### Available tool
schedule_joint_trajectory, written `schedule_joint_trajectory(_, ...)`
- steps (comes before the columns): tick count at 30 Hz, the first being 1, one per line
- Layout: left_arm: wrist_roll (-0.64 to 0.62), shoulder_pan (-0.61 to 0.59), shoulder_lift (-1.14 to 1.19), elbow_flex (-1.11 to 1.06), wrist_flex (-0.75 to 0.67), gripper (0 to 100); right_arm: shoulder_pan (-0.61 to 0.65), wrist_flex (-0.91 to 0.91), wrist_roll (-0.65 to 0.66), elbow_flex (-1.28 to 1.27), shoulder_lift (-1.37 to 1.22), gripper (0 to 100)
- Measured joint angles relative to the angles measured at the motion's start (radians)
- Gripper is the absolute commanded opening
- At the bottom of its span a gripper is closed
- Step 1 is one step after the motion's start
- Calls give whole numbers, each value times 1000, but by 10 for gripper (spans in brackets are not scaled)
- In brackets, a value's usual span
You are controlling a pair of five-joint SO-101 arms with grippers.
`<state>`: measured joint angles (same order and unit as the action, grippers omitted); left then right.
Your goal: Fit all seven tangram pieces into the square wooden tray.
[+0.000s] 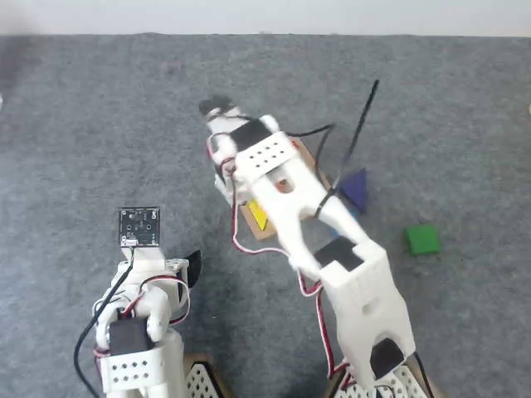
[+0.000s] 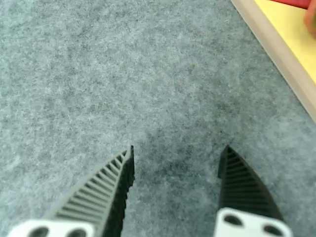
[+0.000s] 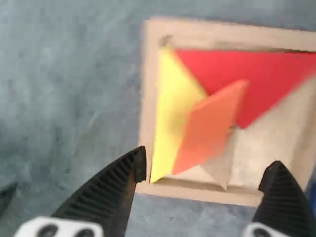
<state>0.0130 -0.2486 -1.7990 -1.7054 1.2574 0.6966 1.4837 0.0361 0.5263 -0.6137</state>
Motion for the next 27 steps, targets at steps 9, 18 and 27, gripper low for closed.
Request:
schedule_joint_trajectory(9, 0, 0, 0, 0, 0, 271, 57, -60, 143, 2, -115, 361)
schedule_joint_trajectory(18, 0, 0, 0, 0, 0, 271, -3, -66, 144, 25, -118, 361)
schedule_joint_trajectory(27, 0, 0, 0, 0, 0, 271, -44, -66, 150, 25, -118, 361)
